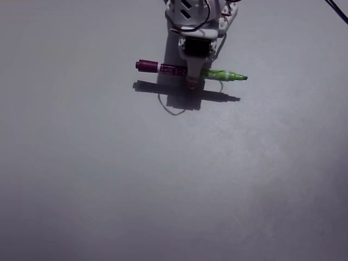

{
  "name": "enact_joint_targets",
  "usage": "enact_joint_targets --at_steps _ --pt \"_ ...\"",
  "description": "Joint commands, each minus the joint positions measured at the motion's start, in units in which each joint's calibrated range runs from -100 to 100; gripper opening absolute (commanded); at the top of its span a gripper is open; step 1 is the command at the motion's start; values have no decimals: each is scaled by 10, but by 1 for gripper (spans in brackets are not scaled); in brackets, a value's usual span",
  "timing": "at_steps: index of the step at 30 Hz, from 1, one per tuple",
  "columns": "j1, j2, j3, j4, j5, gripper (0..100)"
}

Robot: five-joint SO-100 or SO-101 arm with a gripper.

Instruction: Draw the capital letter X with the green marker.

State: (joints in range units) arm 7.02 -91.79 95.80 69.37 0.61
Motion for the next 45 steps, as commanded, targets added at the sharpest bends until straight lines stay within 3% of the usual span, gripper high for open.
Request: enact_joint_targets --at_steps 1,45 --pt "2 6 27 67 -8 1" --pt "15 6 27 77 -7 1"
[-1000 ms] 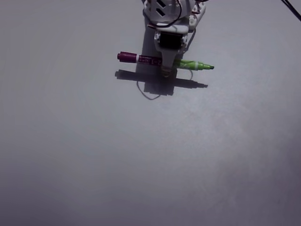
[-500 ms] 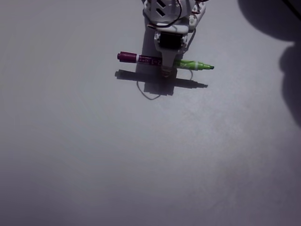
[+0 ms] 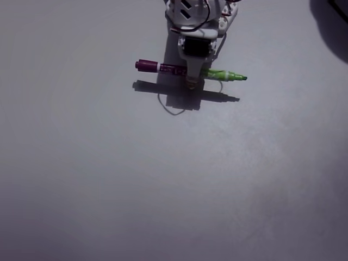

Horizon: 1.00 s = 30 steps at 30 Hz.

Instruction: Draw the capital letter X with the green marker.

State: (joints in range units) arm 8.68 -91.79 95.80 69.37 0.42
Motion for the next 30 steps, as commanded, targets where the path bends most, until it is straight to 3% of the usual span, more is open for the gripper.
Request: enact_joint_targets --at_steps 1,6,15,20,30 --pt "-10 6 27 77 -3 1" --pt "6 7 18 32 90 1" --pt "-75 63 -109 -54 167 1" --pt "-93 262 -317 -47 168 1" --pt "-69 531 -731 -84 231 1"
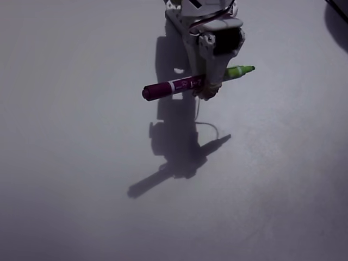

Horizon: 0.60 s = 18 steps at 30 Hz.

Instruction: Draw the capital letter X with the green marker.

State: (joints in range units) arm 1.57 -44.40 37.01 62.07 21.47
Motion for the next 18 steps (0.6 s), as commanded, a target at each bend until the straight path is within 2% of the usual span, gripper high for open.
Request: enact_joint_targets --at_steps 1,4,6,11,18 --pt "4 81 -186 -15 27 1" --pt "21 126 -291 -17 63 1" --pt "37 136 -321 -55 88 1" --pt "73 146 -292 -248 127 1" --pt "116 206 -145 -623 157 1"
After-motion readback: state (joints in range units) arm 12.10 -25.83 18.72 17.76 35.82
